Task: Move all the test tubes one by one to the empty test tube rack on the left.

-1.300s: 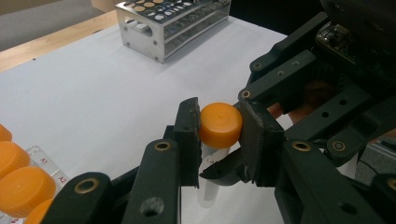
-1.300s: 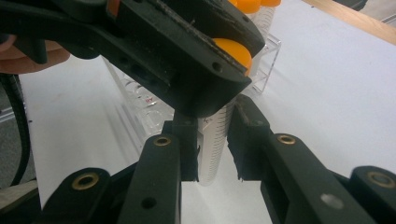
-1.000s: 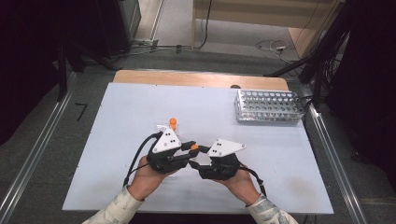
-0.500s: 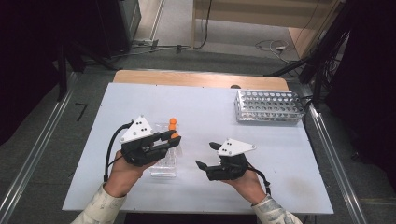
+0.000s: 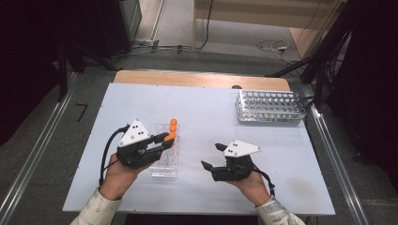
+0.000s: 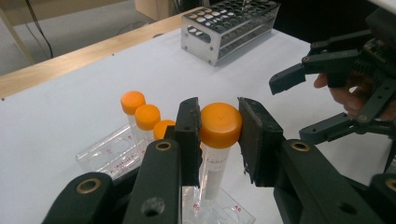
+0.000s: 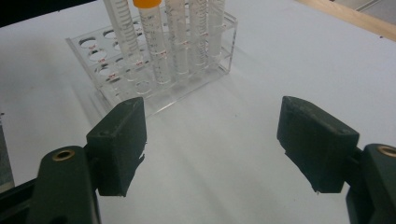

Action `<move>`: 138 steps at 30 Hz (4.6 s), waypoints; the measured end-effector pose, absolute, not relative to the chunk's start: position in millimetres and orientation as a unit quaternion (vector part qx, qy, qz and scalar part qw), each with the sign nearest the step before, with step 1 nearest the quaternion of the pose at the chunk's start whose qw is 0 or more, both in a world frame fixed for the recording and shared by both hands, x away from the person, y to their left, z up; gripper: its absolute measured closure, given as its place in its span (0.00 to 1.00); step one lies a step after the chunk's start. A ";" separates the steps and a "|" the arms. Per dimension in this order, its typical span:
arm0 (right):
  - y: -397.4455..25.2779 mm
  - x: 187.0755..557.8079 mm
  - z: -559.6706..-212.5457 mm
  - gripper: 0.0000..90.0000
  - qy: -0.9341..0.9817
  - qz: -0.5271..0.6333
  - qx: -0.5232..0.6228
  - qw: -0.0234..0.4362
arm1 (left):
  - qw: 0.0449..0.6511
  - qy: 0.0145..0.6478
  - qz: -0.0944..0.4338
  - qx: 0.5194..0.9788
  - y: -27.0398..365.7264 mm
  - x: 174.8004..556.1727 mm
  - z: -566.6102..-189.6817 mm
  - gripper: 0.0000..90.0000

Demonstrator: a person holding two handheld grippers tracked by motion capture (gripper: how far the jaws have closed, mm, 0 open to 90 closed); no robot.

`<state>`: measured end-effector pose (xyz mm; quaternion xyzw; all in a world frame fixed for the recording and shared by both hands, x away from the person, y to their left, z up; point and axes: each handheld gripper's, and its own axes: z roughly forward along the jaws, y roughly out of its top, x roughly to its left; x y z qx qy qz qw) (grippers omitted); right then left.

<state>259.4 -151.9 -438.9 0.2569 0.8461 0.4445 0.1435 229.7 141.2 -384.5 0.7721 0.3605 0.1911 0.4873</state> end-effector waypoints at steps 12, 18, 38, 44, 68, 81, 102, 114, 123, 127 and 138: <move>-151.8 259.5 -440.8 0.25 0.848 0.442 0.256 0.142 | 0.449 0.370 0.199 0.788 130.4 227.9 -412.5 0.78; -151.4 259.3 -441.5 0.25 0.849 0.441 0.255 0.141 | 0.448 0.372 0.198 0.788 130.0 227.5 -415.1 0.77; -157.1 261.7 -440.7 0.25 0.842 0.443 0.271 0.149 | 0.467 0.399 0.192 0.766 138.2 226.4 -414.7 0.44; -161.5 264.0 -440.6 0.25 0.837 0.445 0.281 0.152 | 0.471 0.418 0.200 0.751 146.5 228.5 -416.9 0.40; -184.5 269.2 -439.2 0.22 0.821 0.445 0.318 0.165 | 0.469 0.448 0.215 0.730 170.4 226.7 -426.9 0.32; -192.4 269.3 -440.1 0.19 0.818 0.442 0.329 0.167 | 0.451 0.478 0.243 0.714 178.3 225.7 -433.1 0.22; -214.3 270.4 -442.3 0.20 0.808 0.437 0.351 0.182 | 0.436 0.513 0.259 0.693 197.5 224.6 -445.0 0.22; -227.8 270.9 -442.9 0.20 0.799 0.436 0.367 0.190 | 0.436 0.521 0.266 0.683 203.3 223.4 -449.3 0.22; -239.5 270.5 -443.4 0.20 0.791 0.437 0.382 0.194 | 0.433 0.529 0.268 0.679 208.1 222.8 -453.7 0.22; -244.7 270.7 -444.0 0.20 0.787 0.436 0.389 0.196 | 0.431 0.532 0.269 0.677 210.1 221.7 -455.0 0.22; -257.7 270.8 -446.1 0.20 0.779 0.433 0.406 0.204 | 0.426 0.539 0.271 0.674 213.4 217.9 -459.0 0.22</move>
